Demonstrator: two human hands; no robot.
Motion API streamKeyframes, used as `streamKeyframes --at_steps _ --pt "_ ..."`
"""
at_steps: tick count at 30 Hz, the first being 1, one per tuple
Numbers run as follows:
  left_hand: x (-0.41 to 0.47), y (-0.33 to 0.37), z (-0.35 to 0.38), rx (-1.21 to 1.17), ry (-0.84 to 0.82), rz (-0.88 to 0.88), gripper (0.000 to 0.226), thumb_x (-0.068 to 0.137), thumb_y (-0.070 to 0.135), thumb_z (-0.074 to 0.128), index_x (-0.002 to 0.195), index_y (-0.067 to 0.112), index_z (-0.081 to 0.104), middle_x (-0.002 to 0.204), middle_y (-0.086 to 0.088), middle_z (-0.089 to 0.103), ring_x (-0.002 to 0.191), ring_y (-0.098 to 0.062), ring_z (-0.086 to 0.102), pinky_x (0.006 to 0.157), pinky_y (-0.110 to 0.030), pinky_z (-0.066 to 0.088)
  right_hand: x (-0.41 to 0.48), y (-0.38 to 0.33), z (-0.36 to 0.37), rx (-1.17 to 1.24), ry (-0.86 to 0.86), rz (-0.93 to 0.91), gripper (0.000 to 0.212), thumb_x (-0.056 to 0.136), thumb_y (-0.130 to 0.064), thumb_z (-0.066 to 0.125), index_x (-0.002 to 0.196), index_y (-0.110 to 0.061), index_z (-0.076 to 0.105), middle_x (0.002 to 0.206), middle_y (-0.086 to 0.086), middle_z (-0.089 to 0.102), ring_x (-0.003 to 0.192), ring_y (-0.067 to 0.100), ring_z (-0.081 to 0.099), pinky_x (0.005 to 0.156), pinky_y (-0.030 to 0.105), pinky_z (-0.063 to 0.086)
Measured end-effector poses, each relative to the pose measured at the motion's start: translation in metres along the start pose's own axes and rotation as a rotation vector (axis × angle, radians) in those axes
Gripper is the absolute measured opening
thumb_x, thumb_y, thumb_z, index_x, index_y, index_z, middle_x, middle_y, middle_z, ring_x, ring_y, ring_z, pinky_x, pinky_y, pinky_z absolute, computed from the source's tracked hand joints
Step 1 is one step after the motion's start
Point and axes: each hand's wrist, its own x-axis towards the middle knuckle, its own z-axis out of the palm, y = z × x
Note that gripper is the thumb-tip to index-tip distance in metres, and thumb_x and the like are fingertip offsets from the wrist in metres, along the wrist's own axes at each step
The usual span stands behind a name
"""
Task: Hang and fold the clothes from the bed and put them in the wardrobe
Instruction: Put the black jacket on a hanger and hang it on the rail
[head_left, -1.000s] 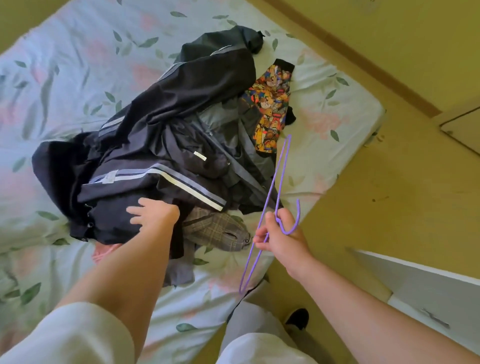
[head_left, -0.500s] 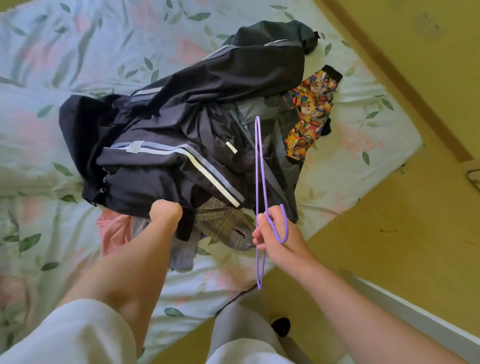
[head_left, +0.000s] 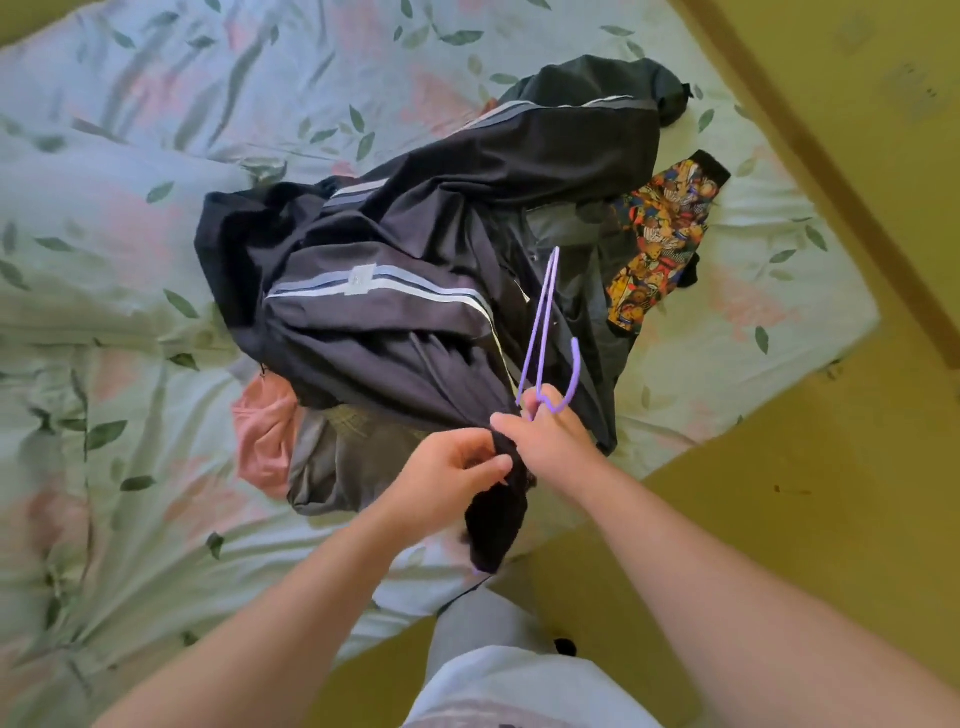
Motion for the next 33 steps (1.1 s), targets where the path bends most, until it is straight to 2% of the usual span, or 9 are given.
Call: streamKeyframes --at_steps 2,6,8,11,17,20,23,28,33 --pt "-0.003 -0.01 -0.015 -0.159 0.017 -0.1 0.021 0.087 0.027 0.075 0.081 0.006 0.074 0.075 -0.005 0.07 0.071 -0.014 0.059 0.068 -0.029 0.046 -0.003 -0.009 0.005 -0.034 0.016 -0.087 0.025 0.093 -0.019 0.063 0.093 -0.022 0.038 0.082 -0.007 0.041 0.065 0.009 0.043 0.047 0.013 0.033" --pt "0.024 -0.04 -0.053 -0.655 0.58 -0.484 0.049 0.097 0.052 0.06 0.07 0.011 0.056 0.06 -0.002 0.047 0.048 -0.012 0.038 0.049 -0.022 0.033 -0.022 -0.032 0.011 -0.077 -0.012 -0.223 0.016 0.097 -0.002 0.044 0.089 -0.013 0.037 0.078 -0.001 0.038 0.069 0.021 0.038 0.052 0.017 0.033" --pt "0.038 -0.05 -0.071 -0.95 0.602 -0.543 0.061 0.095 0.068 0.048 0.079 0.011 0.058 0.065 -0.006 0.056 0.055 -0.019 0.052 0.066 -0.027 0.051 -0.034 -0.037 0.009 -0.083 0.004 -0.25 0.008 0.098 -0.004 0.042 0.091 -0.008 0.04 0.077 0.0 0.04 0.074 0.023 0.038 0.063 0.028 0.035" --pt "0.053 -0.052 -0.09 -1.298 0.532 -0.381 0.071 0.092 0.075 0.045 0.124 0.015 0.063 0.116 -0.011 0.069 0.114 -0.037 0.06 0.108 -0.054 0.043 -0.05 -0.034 0.001 -0.076 0.052 -0.25 0.023 0.096 -0.011 0.044 0.077 -0.017 0.032 0.07 -0.003 0.037 0.063 0.02 0.033 0.058 0.031 0.029" --pt "0.046 -0.002 -0.123 -1.359 0.781 -0.09 0.038 0.099 0.049 0.051 0.111 0.016 0.067 0.116 -0.019 0.071 0.101 -0.036 0.066 0.076 -0.046 0.054 -0.066 0.009 -0.031 -0.235 0.239 -0.176 0.028 0.1 -0.016 0.044 0.075 -0.024 0.031 0.071 -0.003 0.041 0.061 0.017 0.039 0.053 0.032 0.027" --pt "0.034 0.037 -0.12 -1.119 0.843 -0.172 0.021 0.091 0.03 0.065 0.104 0.013 0.065 0.097 -0.019 0.074 0.094 -0.037 0.07 0.065 -0.048 0.061 -0.072 0.035 -0.046 -0.338 0.308 -0.11 0.018 0.101 -0.019 0.044 0.084 -0.02 0.039 0.077 0.0 0.048 0.069 0.024 0.05 0.058 0.035 0.036" --pt "0.017 0.09 -0.088 -0.804 0.705 -0.105 0.033 0.081 0.018 0.071 0.112 0.011 0.067 0.111 -0.014 0.075 0.103 -0.035 0.071 0.086 -0.051 0.059 -0.083 0.048 -0.058 -0.481 0.322 -0.143 0.01 0.099 -0.019 0.048 0.097 -0.016 0.04 0.079 -0.002 0.049 0.078 0.029 0.055 0.064 0.037 0.046" --pt "-0.04 0.161 0.01 -0.457 0.426 0.209 0.008 0.09 0.013 0.071 0.097 0.013 0.069 0.086 -0.011 0.073 0.08 -0.028 0.074 0.071 -0.042 0.062 -0.127 0.027 -0.07 -0.364 0.302 -0.286 0.055 0.081 -0.035 0.081 0.106 -0.016 0.036 0.113 0.005 0.047 0.088 0.021 0.053 0.059 0.024 0.041" --pt "-0.111 0.208 0.1 -0.02 0.161 0.38 0.049 0.075 0.044 0.075 0.111 0.013 0.062 0.105 -0.011 0.069 0.103 -0.029 0.068 0.091 -0.045 0.058 -0.19 0.005 -0.068 0.052 0.288 -0.736 0.061 0.081 -0.023 0.083 0.127 -0.016 0.044 0.118 -0.005 0.061 0.107 0.007 0.062 0.09 0.026 0.054"
